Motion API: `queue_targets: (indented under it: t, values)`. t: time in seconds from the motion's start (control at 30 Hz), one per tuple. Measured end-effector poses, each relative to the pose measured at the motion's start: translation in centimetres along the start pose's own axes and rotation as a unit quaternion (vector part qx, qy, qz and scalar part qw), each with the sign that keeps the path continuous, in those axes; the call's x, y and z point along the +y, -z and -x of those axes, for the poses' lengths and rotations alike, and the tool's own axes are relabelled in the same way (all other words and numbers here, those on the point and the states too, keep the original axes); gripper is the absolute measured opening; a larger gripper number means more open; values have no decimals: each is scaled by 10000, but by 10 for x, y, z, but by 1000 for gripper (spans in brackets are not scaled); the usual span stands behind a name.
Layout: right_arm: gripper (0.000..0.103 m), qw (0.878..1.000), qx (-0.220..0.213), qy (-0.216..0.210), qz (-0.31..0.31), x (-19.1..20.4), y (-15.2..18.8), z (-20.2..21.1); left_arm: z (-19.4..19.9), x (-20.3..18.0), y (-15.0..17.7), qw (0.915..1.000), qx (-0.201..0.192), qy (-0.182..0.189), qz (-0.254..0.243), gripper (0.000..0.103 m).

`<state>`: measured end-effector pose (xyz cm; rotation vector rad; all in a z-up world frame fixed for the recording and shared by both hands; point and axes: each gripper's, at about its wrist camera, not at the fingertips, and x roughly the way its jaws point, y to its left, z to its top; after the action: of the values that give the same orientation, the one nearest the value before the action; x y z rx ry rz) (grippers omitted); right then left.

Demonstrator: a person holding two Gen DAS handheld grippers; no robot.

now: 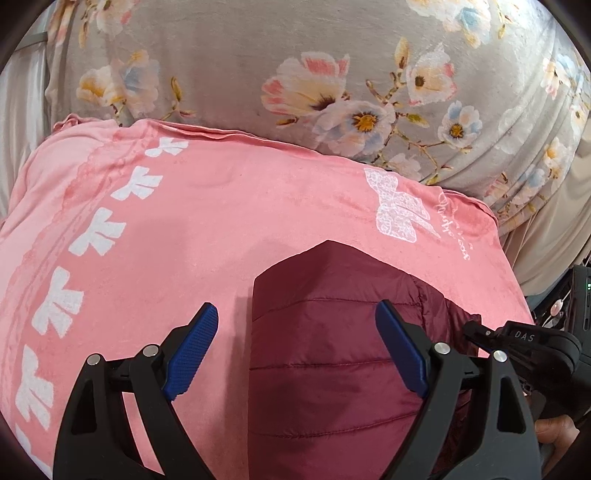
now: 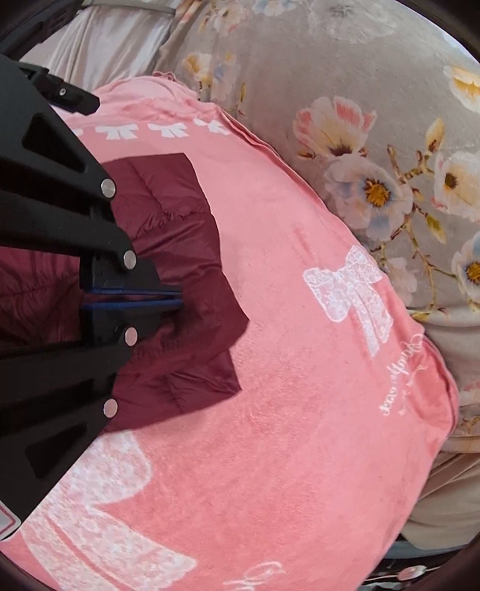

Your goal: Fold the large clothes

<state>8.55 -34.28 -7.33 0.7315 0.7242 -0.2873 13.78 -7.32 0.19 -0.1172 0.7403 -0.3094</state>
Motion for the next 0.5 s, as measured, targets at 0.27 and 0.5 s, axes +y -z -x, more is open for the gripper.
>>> queue_targets:
  t: [0.27, 0.5]
  values:
    - [54, 9995, -185, 1, 269, -13, 8, 5, -13, -12, 7, 9998, 158, 43, -117, 84]
    - [9, 9989, -16, -173, 430, -20, 12, -13, -24, -27, 12, 9993, 258, 33, -250, 84]
